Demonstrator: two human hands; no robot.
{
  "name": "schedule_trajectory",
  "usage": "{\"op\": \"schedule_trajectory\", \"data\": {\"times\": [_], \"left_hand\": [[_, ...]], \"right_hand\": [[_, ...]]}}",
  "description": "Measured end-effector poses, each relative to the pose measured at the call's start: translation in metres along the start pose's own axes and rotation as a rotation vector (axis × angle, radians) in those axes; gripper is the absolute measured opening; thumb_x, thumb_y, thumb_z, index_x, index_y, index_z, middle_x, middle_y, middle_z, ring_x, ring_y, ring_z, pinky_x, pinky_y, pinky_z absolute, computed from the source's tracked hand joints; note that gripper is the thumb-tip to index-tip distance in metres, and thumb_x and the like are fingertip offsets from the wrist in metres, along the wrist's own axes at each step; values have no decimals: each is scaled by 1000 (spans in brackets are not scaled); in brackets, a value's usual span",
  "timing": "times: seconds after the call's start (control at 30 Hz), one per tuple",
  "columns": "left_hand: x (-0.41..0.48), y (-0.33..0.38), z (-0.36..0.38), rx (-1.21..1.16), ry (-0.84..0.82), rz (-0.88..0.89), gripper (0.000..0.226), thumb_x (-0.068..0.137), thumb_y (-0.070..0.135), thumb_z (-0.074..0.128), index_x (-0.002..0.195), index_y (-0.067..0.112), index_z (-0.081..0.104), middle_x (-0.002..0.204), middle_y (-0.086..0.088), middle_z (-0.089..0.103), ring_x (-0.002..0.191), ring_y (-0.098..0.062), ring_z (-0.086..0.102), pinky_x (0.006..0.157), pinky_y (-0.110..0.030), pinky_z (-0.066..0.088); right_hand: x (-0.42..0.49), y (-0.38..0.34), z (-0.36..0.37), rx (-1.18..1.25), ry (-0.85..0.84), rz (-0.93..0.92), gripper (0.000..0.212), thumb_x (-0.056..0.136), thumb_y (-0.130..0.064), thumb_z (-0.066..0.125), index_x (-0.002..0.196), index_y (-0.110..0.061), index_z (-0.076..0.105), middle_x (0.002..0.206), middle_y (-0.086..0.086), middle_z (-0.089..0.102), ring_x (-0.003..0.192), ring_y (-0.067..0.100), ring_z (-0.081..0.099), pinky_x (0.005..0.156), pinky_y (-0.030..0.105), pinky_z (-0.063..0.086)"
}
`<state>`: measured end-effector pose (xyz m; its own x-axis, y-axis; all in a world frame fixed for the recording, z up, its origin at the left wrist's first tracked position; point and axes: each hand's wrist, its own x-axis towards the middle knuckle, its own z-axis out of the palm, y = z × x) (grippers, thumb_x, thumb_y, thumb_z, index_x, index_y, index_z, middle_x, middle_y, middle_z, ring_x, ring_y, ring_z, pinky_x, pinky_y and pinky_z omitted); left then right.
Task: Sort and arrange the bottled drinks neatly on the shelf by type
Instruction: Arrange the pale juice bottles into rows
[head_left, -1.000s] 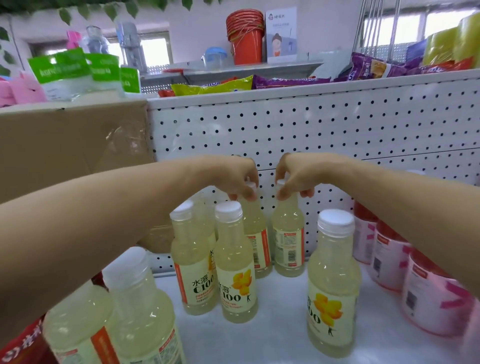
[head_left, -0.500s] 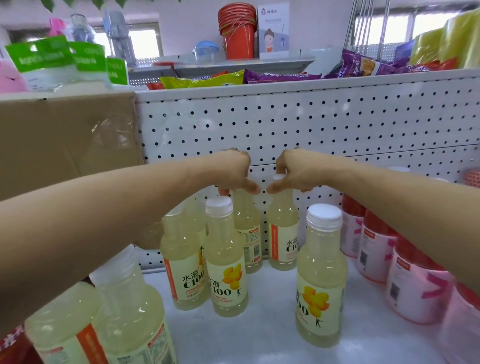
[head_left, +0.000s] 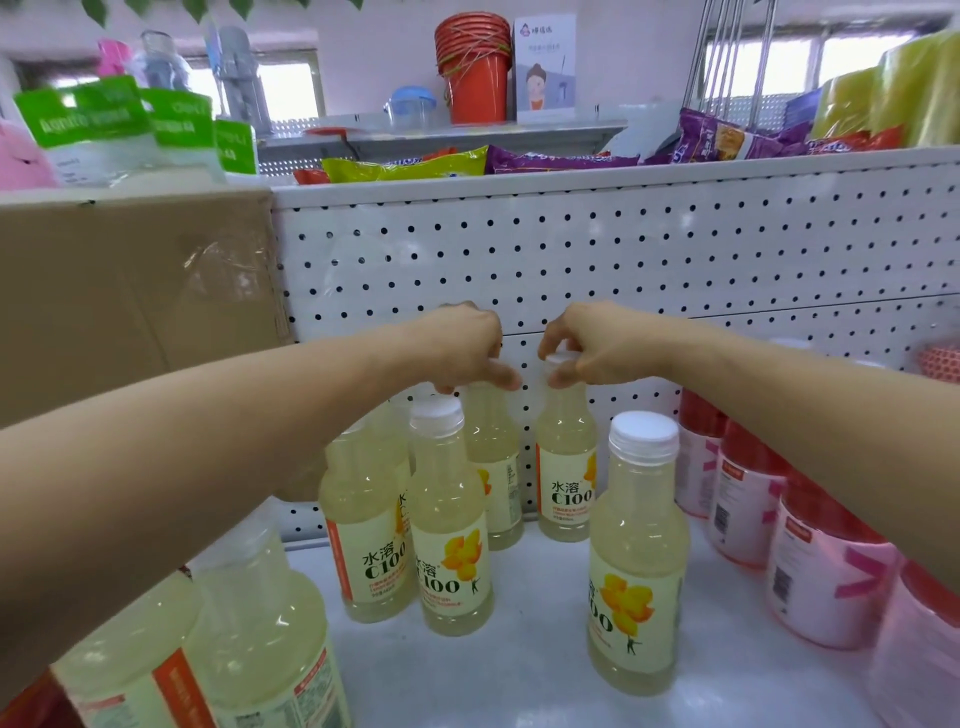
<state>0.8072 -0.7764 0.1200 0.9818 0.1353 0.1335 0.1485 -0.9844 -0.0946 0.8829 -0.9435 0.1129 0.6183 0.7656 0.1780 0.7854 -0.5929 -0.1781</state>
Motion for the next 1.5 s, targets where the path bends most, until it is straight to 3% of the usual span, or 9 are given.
{"op": "schedule_trajectory", "data": {"times": [0.13,0.27,0.43,0.63,0.8,1.0,1.13,1.3,1.5], "left_hand": [[-1,-2,-6,-15,-40,7,48,85,57,68,108,15,68,86,-4,70,68,-20,73,56,-23,49],[-5,-9,-11,-95,-152,108,36,89,34,73,124,33,63,111,5,58,70,-11,68,64,-21,51],[-1,-9,-1,-73,-92,39,36,88,43,71,119,27,61,91,9,52,70,-13,72,82,-34,57],[-4,-11,-1,-93,-54,19,32,86,43,73,106,26,55,80,3,48,73,-19,73,70,-30,53],[-9,-8,-2,-116,-52,6,39,85,42,75,116,22,62,88,8,50,72,-19,73,82,-37,59],[-12,-6,-5,-117,-58,-3,45,84,44,76,121,23,63,105,-1,58,70,-20,73,83,-39,59],[-22,-4,-17,-166,-50,2,48,91,48,66,132,25,58,112,-4,69,79,-20,72,76,-31,58],[-57,3,-43,-157,-12,16,42,93,60,53,121,33,67,105,0,72,91,-19,69,86,-40,58],[-108,21,-44,-37,-200,-40,49,84,67,58,124,40,61,116,16,61,99,-11,63,94,-36,45]], "right_hand": [[2,2,2,21,2,1,43,91,-34,69,130,-21,58,111,-2,49,85,16,57,85,36,54],[2,3,5,49,29,-25,41,93,-30,67,130,-16,59,109,-1,53,72,11,60,76,32,50],[6,-2,11,33,72,-33,43,93,-33,66,132,-17,59,127,7,59,81,16,58,79,31,47],[13,-11,19,33,92,-10,45,93,-35,65,134,-18,56,134,9,55,99,21,58,78,29,44],[11,-14,17,38,75,13,44,94,-35,65,131,-14,58,122,10,59,79,25,69,78,37,57],[7,-13,14,34,43,13,45,94,-39,64,133,-20,56,121,7,61,66,19,68,78,35,57],[2,-9,11,100,14,8,51,92,-42,67,138,-26,51,120,1,60,78,20,68,81,36,56],[-12,-5,3,210,19,22,52,91,-43,67,138,-28,52,119,3,61,89,21,67,79,34,57],[-53,-7,4,515,194,-14,30,95,-49,57,111,-26,68,104,-2,69,95,18,68,85,37,57]]}}
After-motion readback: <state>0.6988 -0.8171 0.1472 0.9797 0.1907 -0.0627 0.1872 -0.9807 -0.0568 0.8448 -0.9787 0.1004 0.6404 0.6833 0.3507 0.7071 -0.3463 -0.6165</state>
